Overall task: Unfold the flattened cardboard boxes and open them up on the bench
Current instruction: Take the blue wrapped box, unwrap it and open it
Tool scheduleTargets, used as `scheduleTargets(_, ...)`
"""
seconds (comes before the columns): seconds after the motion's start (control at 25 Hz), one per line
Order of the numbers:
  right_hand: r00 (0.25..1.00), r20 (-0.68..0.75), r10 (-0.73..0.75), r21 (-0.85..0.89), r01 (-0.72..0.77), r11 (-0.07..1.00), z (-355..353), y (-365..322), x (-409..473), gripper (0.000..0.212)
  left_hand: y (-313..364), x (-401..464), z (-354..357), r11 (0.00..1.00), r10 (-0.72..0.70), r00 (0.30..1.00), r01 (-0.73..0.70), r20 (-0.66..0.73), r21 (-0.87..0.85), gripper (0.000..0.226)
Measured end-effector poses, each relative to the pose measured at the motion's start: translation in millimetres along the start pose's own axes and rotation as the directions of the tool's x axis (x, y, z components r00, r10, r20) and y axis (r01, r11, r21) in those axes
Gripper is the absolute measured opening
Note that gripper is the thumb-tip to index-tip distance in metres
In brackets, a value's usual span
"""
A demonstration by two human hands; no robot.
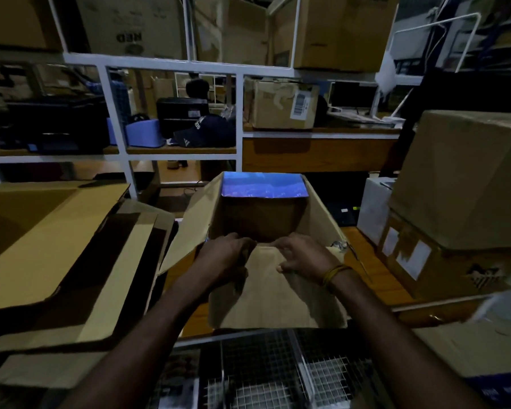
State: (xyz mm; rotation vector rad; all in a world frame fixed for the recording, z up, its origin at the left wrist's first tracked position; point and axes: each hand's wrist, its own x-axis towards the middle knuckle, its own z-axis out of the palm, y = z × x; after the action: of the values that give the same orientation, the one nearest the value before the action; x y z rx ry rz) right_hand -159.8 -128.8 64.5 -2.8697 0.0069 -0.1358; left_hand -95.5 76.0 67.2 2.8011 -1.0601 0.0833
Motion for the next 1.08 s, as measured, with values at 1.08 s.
scheduleTargets(1.08,0.952,0.288,0.103,0.016,-0.113,0.994,11,40,129,0.084,-67,168,10,0.991,0.108,0.896,-0.062,0.432,-0.120,0.080)
